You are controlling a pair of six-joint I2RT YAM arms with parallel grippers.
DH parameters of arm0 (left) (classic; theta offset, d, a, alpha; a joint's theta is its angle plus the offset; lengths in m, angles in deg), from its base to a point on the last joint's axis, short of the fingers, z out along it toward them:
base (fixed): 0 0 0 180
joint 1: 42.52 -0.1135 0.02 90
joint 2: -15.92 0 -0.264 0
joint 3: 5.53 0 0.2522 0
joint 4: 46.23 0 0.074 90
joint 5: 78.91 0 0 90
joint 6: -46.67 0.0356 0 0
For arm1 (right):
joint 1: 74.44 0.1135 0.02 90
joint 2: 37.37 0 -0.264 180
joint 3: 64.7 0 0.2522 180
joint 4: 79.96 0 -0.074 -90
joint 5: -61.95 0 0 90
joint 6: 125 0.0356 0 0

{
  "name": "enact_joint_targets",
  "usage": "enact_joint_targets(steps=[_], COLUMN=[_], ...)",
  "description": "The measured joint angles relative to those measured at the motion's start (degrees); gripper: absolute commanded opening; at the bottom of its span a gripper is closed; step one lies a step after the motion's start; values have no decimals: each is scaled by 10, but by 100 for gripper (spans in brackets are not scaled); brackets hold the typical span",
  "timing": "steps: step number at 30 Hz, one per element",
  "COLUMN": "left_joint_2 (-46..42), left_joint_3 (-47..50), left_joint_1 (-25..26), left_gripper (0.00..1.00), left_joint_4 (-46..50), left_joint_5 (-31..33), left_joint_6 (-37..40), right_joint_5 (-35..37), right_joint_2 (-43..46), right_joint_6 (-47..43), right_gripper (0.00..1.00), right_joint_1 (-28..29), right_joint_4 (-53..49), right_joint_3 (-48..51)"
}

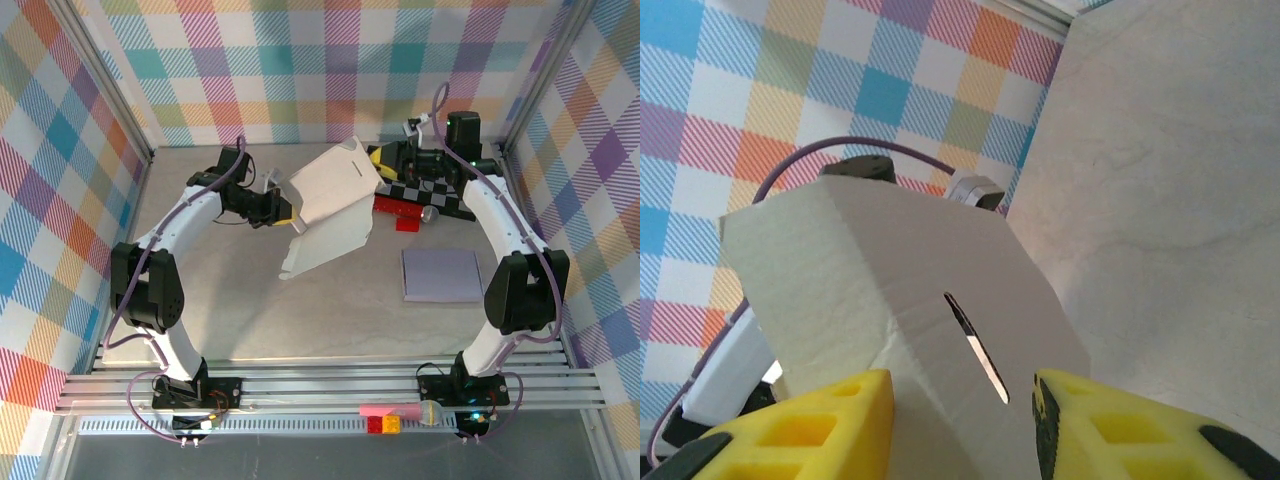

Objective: Fold the paper box

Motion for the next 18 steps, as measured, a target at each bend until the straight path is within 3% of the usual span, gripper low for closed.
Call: enact_joint_targets(steps=[9, 18], left_joint_2=[5, 5], left_joint_3=[-4, -8], left_joint_1=[0, -1], left_gripper=[0, 0], left_joint_4=[13, 21], left_joint_5=[-1, 3], left_joint_6=[2, 7], right_joint_5=[8, 90], right_joint_2=[0, 0], right_joint_6=[-59, -137], right_gripper=[41, 43], right_joint_1=[30, 60], right_joint_4=[-57, -135], right_joint_3=[-24, -63])
